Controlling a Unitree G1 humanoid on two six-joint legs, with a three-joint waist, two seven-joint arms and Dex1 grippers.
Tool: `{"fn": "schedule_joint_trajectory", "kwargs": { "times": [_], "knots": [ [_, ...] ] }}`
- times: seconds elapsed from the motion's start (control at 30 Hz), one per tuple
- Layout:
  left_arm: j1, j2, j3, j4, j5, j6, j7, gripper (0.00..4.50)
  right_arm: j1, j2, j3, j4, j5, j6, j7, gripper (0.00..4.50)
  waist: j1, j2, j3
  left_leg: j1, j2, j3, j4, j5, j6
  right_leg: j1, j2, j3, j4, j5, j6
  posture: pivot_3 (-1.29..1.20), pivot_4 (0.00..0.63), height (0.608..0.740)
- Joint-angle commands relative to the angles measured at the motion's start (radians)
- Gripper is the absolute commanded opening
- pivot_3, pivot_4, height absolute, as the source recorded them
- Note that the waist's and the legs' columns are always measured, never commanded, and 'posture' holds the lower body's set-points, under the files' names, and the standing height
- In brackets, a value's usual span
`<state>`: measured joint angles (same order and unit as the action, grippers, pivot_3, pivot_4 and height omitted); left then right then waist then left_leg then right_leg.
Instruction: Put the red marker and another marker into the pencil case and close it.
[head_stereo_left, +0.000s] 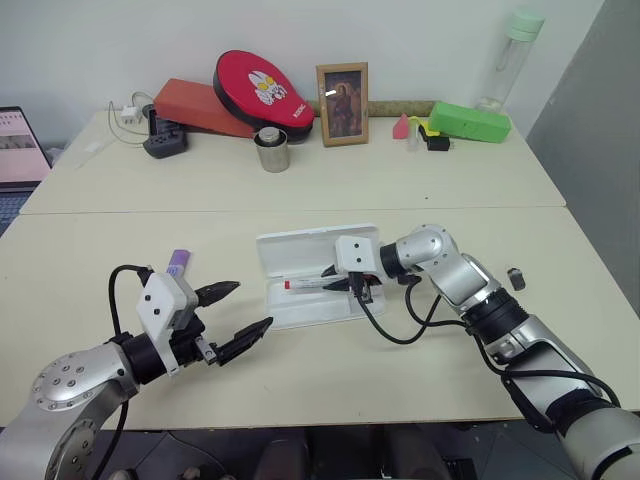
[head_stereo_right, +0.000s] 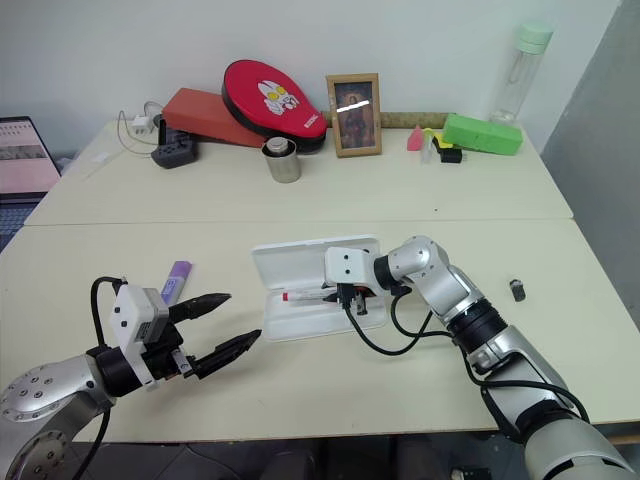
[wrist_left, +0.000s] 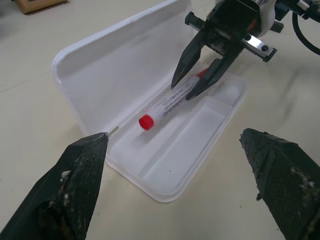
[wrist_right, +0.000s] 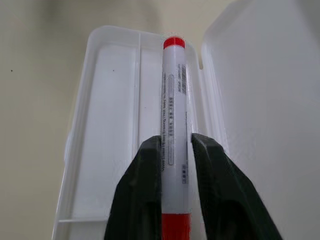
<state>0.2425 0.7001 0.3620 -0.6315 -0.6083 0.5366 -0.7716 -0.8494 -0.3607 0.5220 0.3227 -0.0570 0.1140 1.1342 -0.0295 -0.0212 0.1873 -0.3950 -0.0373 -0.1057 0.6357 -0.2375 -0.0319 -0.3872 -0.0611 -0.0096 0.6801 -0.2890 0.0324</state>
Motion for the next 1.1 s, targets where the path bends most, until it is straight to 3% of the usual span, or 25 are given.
{"fn": "schedule_joint_trajectory", "kwargs": {
  "times": [0.03,0.17,0.37,0.67,1.1],
  "knots": [
    [0.001,0.005,0.024,-0.033,-0.011,-0.006,0.018,4.5,-0.015,0.002,-0.042,-0.044,0.022,-0.003,0.017,2.18,0.0,0.0,0.0,0.0,0.0,0.0,0.0,0.0,0.0,0.0,0.0,0.0,0.0,0.0,0.0,0.0,0.15,0.74],
    [-0.005,-0.004,0.02,-0.027,-0.017,-0.002,0.039,4.5,-0.012,0.001,-0.057,-0.064,0.024,0.01,0.023,3.18,0.0,0.0,0.0,0.0,0.0,0.0,0.0,0.0,0.0,0.0,0.0,0.0,0.0,0.0,0.0,0.0,0.15,0.74],
    [-0.113,-0.057,0.04,0.128,0.054,0.047,0.236,4.5,0.051,0.003,-0.178,-0.304,0.254,0.213,0.087,4.48,0.002,0.0,0.0,0.0,0.0,-0.001,0.0,0.0,0.0,0.0,0.0,0.0,0.0,0.0,0.0,0.0,0.15,0.74],
    [-0.265,-0.12,0.046,0.317,0.13,0.151,0.461,4.5,0.114,-0.018,-0.274,-0.544,0.432,0.433,0.015,4.48,0.001,-0.001,0.0,0.0,-0.001,-0.002,0.0,0.0,0.0,0.0,0.0,0.0,0.0,0.0,0.0,0.0,0.15,0.74],
    [-0.349,-0.107,0.033,0.494,0.188,0.212,0.497,4.5,0.139,-0.049,-0.272,-0.598,0.444,0.479,-0.067,4.48,0.001,-0.001,0.0,-0.001,-0.001,-0.002,0.0,0.0,0.0,-0.001,0.0,-0.001,0.0,0.0,0.0,0.0,0.15,0.74]
  ]
}}
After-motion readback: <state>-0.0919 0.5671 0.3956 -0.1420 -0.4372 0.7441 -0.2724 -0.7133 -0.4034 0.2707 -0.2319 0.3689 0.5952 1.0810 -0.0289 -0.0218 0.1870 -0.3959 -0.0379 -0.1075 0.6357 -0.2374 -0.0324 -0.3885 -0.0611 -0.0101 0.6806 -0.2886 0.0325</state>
